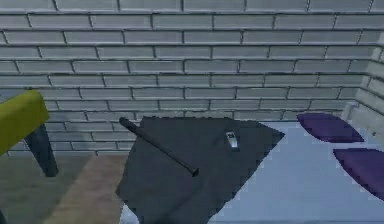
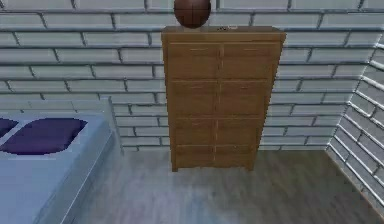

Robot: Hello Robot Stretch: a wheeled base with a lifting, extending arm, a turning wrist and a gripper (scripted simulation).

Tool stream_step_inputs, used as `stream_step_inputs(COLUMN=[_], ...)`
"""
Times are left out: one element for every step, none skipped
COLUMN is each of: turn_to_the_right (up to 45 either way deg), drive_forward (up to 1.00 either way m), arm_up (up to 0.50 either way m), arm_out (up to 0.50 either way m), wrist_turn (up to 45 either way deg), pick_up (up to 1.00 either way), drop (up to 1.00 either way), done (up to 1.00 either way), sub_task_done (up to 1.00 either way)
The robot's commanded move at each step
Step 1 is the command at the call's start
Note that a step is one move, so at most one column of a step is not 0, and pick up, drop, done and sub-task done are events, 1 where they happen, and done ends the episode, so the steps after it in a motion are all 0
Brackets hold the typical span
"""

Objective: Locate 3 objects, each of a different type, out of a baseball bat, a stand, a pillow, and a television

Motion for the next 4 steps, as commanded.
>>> stream_step_inputs(turn_to_the_right=[-45.0,-45.0,-45.0,-18.0], drive_forward=[0.0,0.0,0.0,0.0], arm_up=[0.0,0.0,0.0,0.0], arm_out=[0.0,0.0,0.0,0.0], wrist_turn=[0.0,0.0,0.0,0.0], pick_up=[0.0,0.0,0.0,0.0], drop=[0.0,0.0,0.0,0.0], done=[0.0,0.0,0.0,0.0], sub_task_done=[0.0,0.0,0.0,0.0])
